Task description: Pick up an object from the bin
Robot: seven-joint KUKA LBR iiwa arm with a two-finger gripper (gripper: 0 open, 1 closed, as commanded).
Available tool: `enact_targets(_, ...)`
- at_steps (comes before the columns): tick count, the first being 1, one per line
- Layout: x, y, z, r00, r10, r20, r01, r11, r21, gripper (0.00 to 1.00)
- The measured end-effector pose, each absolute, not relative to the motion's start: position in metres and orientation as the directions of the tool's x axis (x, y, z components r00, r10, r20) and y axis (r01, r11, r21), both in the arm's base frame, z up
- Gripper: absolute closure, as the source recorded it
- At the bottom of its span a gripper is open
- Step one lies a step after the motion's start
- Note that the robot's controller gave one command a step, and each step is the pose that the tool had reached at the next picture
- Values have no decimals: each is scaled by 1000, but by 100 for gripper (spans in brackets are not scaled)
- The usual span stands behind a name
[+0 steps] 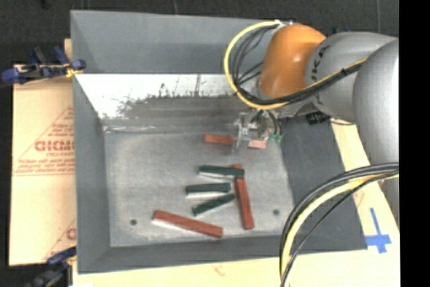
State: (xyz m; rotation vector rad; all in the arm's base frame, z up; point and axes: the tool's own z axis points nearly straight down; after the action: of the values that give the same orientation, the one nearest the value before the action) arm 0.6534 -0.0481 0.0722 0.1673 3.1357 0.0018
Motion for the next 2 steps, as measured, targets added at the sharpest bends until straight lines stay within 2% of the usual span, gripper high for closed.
enact_targets(2, 653, -48, 72, -994, 106, -1, 106, 994, 1, 100)
